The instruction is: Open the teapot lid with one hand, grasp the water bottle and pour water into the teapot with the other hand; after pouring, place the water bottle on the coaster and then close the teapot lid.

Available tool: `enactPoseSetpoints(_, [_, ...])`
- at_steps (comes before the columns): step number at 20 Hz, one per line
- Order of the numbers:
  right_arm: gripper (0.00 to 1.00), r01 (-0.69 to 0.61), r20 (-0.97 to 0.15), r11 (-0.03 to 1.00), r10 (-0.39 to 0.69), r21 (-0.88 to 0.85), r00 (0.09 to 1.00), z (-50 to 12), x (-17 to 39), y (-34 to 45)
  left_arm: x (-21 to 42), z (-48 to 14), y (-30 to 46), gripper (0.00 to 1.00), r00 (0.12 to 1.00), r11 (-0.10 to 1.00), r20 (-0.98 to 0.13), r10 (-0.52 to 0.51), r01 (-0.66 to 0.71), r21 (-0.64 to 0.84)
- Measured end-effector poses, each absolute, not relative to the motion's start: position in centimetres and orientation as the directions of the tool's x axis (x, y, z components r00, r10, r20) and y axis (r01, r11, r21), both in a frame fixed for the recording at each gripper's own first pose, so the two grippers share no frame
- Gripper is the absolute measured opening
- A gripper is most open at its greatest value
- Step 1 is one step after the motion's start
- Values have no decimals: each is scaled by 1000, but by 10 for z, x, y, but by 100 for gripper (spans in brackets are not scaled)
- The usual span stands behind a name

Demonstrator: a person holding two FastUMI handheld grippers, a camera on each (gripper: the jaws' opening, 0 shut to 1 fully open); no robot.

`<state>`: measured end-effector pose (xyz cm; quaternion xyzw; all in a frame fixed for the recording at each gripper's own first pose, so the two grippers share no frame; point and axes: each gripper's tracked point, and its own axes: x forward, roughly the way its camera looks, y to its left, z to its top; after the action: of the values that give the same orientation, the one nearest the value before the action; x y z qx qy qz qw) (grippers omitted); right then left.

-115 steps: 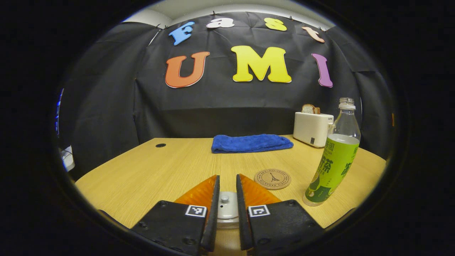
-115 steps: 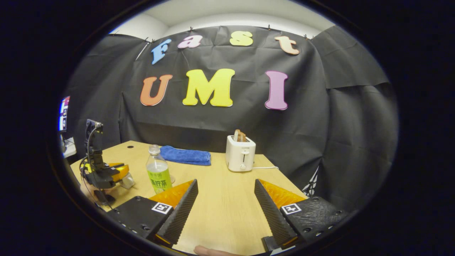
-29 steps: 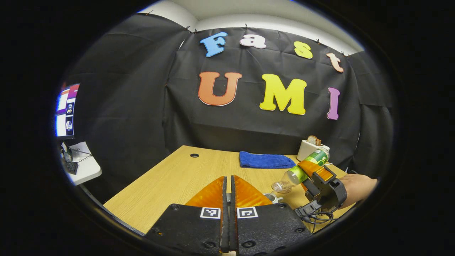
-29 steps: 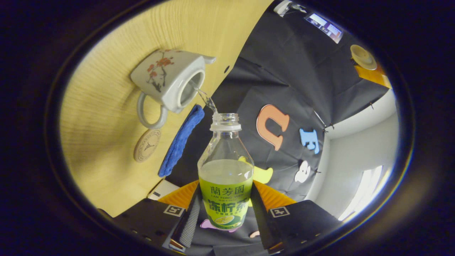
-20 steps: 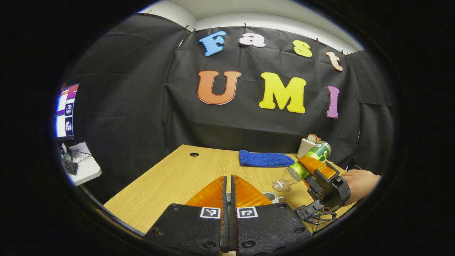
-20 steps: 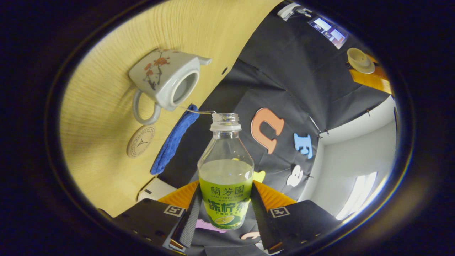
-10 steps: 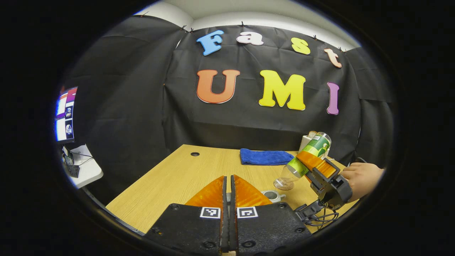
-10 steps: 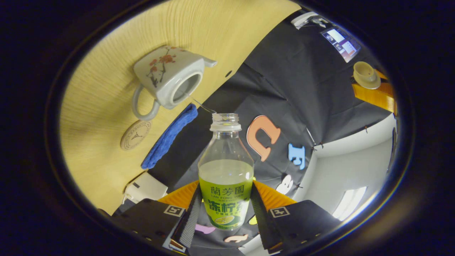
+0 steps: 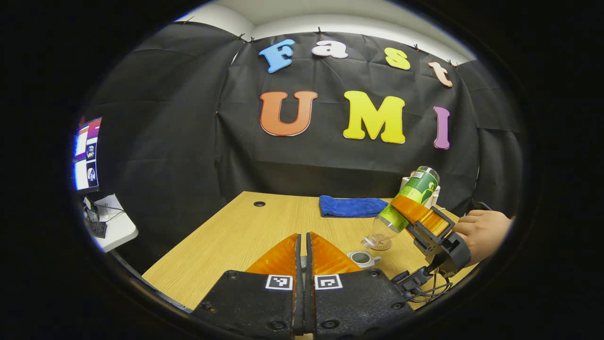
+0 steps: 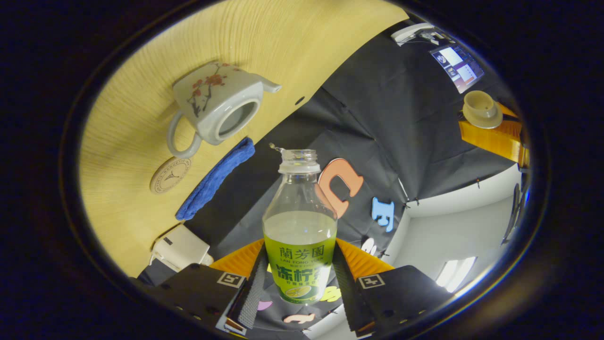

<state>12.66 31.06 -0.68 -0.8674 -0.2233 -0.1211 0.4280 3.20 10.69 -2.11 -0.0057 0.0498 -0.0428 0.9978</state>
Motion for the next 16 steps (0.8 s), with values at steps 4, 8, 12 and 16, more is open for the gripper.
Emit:
enactPoseSetpoints(4, [73, 500, 409, -531, 288, -684, 866, -5, 125, 313, 32, -23, 107, 3, 991, 997, -103, -83, 83, -7])
enactPoseSetpoints(8, [73, 499, 409, -537, 288, -680, 866, -6, 126, 316, 32, -23, 108, 3, 991, 997, -106, -81, 81, -5])
enactPoseSetpoints(12, [73, 501, 411, -539, 287, -677, 865, -8, 127, 313, 32, -24, 107, 3, 990, 996, -110, -88, 88, -4])
enactPoseSetpoints(16, [72, 487, 409, -487, 264, -725, 873, -13, 132, 302, 33, -24, 107, 3, 990, 996, -107, -90, 91, 1])
